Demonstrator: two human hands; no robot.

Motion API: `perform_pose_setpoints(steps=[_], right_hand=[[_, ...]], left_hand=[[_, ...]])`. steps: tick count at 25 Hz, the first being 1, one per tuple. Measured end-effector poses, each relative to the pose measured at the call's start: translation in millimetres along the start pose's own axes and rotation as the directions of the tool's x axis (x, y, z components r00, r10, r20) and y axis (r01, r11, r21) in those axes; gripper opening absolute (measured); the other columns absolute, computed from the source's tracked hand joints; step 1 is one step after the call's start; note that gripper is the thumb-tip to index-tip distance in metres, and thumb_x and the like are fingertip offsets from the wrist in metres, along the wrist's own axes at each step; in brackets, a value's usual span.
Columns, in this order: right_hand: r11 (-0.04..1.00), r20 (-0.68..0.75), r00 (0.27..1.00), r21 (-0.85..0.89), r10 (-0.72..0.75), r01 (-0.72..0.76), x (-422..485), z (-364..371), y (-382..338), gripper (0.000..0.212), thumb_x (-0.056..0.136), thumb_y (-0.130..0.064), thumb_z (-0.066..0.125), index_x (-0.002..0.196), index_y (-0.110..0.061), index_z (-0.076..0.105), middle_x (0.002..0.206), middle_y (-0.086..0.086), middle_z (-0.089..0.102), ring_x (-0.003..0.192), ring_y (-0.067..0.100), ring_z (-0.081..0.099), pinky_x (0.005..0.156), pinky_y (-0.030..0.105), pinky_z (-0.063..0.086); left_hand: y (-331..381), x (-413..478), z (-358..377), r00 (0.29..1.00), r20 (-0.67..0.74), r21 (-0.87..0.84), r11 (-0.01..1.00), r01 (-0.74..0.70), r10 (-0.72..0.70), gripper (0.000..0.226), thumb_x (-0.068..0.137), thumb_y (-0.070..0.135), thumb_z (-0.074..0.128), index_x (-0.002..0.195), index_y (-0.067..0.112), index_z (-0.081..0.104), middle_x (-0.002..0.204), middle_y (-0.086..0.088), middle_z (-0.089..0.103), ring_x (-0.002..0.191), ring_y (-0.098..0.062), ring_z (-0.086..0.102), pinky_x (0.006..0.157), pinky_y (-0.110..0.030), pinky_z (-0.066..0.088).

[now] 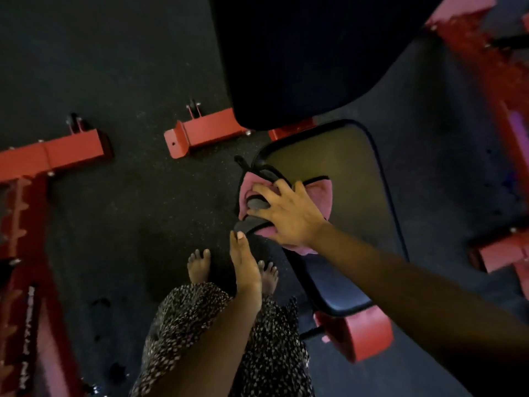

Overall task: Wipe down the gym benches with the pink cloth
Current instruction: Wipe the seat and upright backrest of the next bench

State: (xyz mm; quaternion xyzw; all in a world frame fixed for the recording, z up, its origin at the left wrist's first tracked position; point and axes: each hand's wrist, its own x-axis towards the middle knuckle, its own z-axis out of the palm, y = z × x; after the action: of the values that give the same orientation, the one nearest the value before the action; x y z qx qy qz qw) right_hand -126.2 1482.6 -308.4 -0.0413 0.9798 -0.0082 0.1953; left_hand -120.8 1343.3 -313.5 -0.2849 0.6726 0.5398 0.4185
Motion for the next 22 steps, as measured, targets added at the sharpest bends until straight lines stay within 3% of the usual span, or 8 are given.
perform_pose_setpoints(steps=[3, 6, 8, 11, 13, 16, 19, 22], right_hand=[[0.997, -0.055, 0.998, 0.073, 0.028, -0.024, 22.6, -12.2, 18.5, 0.052, 0.084, -0.054, 0.053, 0.132, -0.037, 0.045, 0.148, 0.005, 0.028, 0.118, 0.035, 0.038, 0.09, 0.048, 0.04], [0.984, -0.085, 0.989, 0.137, 0.123, -0.111, 46.0, -20.1, 37.4, 0.051, 0.085, -0.054, 0.05, 0.133, -0.038, 0.043, 0.145, 0.005, 0.031, 0.118, 0.034, 0.04, 0.093, 0.044, 0.039], [0.978, -0.154, 0.973, 0.145, 0.172, -0.15, 48.1, -18.5, 55.4, 0.05, 0.084, -0.052, 0.052, 0.132, -0.037, 0.046, 0.14, 0.008, 0.039, 0.114, 0.035, 0.045, 0.09, 0.045, 0.041], [0.967, -0.223, 0.948, 0.166, 0.226, -0.191, 40.0, -14.3, 78.4, 0.052, 0.082, -0.052, 0.057, 0.131, -0.033, 0.051, 0.13, 0.012, 0.051, 0.104, 0.039, 0.053, 0.083, 0.046, 0.045], [0.967, -0.231, 0.944, 0.152, 0.234, -0.203, 33.9, -10.1, 88.7, 0.054, 0.08, -0.052, 0.059, 0.13, -0.033, 0.052, 0.127, 0.012, 0.054, 0.101, 0.039, 0.055, 0.081, 0.045, 0.047], [0.946, -0.248, 0.92, 0.192, 0.304, -0.261, 21.3, -3.3, 108.6, 0.058, 0.076, -0.048, 0.065, 0.13, -0.03, 0.053, 0.128, 0.013, 0.054, 0.102, 0.042, 0.055, 0.081, 0.047, 0.047], [0.911, -0.184, 0.898, 0.195, 0.399, -0.364, -0.5, 2.1, 135.1, 0.061, 0.084, -0.052, 0.055, 0.14, -0.033, 0.04, 0.142, 0.01, 0.042, 0.113, 0.04, 0.048, 0.09, 0.049, 0.042], [0.874, -0.236, 0.846, 0.226, 0.479, -0.431, -18.5, 10.1, 147.0, 0.059, 0.083, -0.052, 0.055, 0.137, -0.031, 0.044, 0.136, 0.012, 0.049, 0.106, 0.043, 0.053, 0.086, 0.049, 0.045]], left_hand=[[-10.2, 10.7, 25.2, 0.999, -0.001, -0.122, 0.992, 0.041, -0.041, 0.066, 0.09, 0.061, 0.029, 0.147, 0.029, 0.021, 0.153, 0.002, 0.024, 0.14, -0.017, 0.025, 0.113, -0.03, 0.02], [-28.2, 54.6, 43.2, 0.996, 0.04, -0.154, 0.984, 0.086, -0.08, 0.099, 0.057, 0.093, 0.034, 0.14, 0.04, 0.035, 0.15, 0.009, 0.033, 0.136, -0.016, 0.034, 0.114, -0.042, 0.026], [-30.4, 79.0, 55.3, 0.997, 0.055, -0.162, 0.984, 0.071, -0.063, 0.107, 0.046, 0.1, 0.036, 0.135, 0.042, 0.042, 0.147, 0.007, 0.039, 0.132, -0.016, 0.04, 0.112, -0.042, 0.03], [22.0, 48.5, 76.4, 1.0, 0.004, -0.105, 0.994, -0.031, 0.031, 0.075, 0.082, 0.075, 0.031, 0.144, 0.032, 0.03, 0.149, 0.003, 0.034, 0.136, -0.02, 0.034, 0.113, -0.038, 0.025], [25.1, 44.4, 85.1, 0.992, -0.053, -0.057, 0.992, -0.114, 0.111, 0.059, 0.094, 0.055, 0.027, 0.147, 0.029, 0.023, 0.151, 0.0, 0.03, 0.138, -0.023, 0.03, 0.111, -0.038, 0.023], [18.4, 49.6, 83.1, 0.992, -0.058, -0.026, 0.993, -0.116, 0.114, 0.058, 0.095, 0.052, 0.028, 0.148, 0.029, 0.018, 0.152, -0.002, 0.028, 0.139, -0.024, 0.027, 0.111, -0.039, 0.023], [18.9, 53.5, 81.7, 0.996, -0.03, -0.009, 0.996, -0.088, 0.088, 0.06, 0.094, 0.054, 0.03, 0.148, 0.03, 0.015, 0.154, -0.003, 0.024, 0.14, -0.026, 0.025, 0.112, -0.042, 0.022], [19.9, 52.8, 79.4, 0.997, 0.002, -0.005, 0.997, -0.081, 0.081, 0.061, 0.094, 0.053, 0.033, 0.148, 0.031, 0.014, 0.153, -0.004, 0.025, 0.139, -0.027, 0.025, 0.112, -0.043, 0.022]])
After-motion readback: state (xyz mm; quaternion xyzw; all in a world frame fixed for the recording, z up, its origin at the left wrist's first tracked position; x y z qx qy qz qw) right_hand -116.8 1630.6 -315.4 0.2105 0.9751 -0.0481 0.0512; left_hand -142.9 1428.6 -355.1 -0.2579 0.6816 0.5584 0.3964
